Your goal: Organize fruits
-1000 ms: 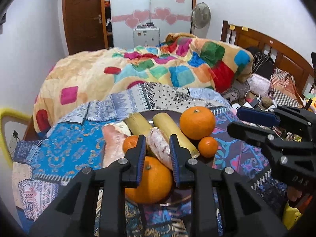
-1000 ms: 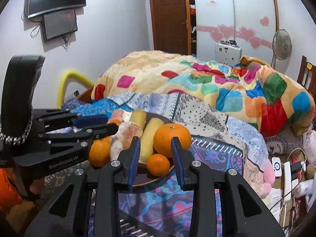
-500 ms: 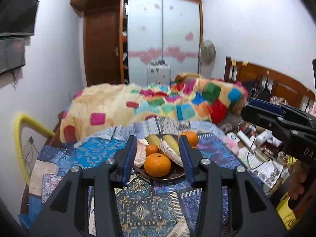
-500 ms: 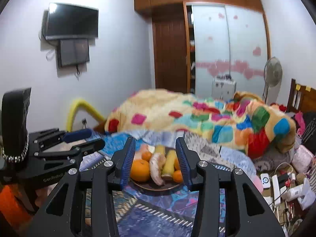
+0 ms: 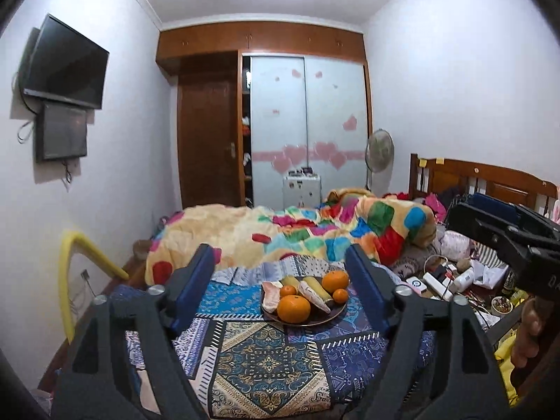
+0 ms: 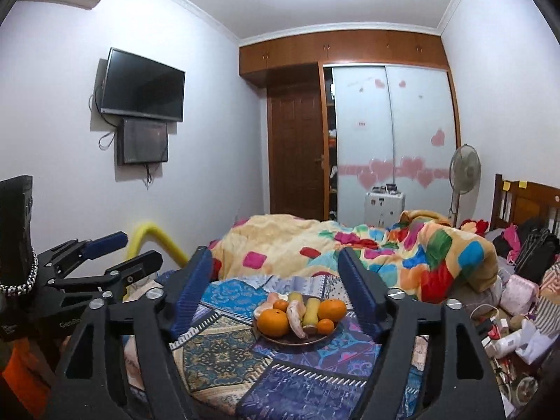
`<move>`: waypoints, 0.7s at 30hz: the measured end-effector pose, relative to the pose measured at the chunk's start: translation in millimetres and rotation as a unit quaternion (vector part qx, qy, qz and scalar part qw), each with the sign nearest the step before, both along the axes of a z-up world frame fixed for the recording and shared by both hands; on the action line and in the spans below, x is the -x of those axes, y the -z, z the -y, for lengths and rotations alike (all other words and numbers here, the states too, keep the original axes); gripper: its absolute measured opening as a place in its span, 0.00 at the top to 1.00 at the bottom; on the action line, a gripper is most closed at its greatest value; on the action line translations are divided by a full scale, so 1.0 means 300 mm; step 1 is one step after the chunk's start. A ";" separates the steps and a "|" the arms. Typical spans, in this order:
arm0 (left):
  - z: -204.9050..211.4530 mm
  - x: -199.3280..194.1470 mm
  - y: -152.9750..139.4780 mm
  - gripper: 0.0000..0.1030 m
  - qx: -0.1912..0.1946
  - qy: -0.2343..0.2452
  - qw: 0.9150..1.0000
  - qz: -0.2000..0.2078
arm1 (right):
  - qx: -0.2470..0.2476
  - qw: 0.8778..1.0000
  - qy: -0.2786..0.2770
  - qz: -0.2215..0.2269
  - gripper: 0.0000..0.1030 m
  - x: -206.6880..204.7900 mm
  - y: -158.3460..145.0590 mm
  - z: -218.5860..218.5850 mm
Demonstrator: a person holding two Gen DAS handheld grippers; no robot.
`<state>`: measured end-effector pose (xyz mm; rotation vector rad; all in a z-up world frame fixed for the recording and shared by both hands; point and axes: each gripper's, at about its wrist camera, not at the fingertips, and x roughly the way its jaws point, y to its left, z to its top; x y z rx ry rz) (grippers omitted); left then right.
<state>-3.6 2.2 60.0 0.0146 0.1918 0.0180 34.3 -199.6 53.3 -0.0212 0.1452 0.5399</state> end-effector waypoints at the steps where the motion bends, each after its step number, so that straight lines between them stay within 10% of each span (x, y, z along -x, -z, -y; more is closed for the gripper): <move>1: -0.001 0.021 -0.003 0.14 0.001 -0.002 1.000 0.005 | -0.003 1.000 0.002 0.004 0.26 0.016 0.002 0.002; 12: 0.022 0.123 -0.002 0.01 0.001 -0.010 1.000 0.029 | -0.015 0.999 0.028 0.026 0.01 0.105 0.018 0.030; 21: 0.032 0.103 0.011 0.00 0.003 -0.009 1.000 0.024 | -0.015 0.999 0.040 0.026 0.00 0.106 0.040 0.042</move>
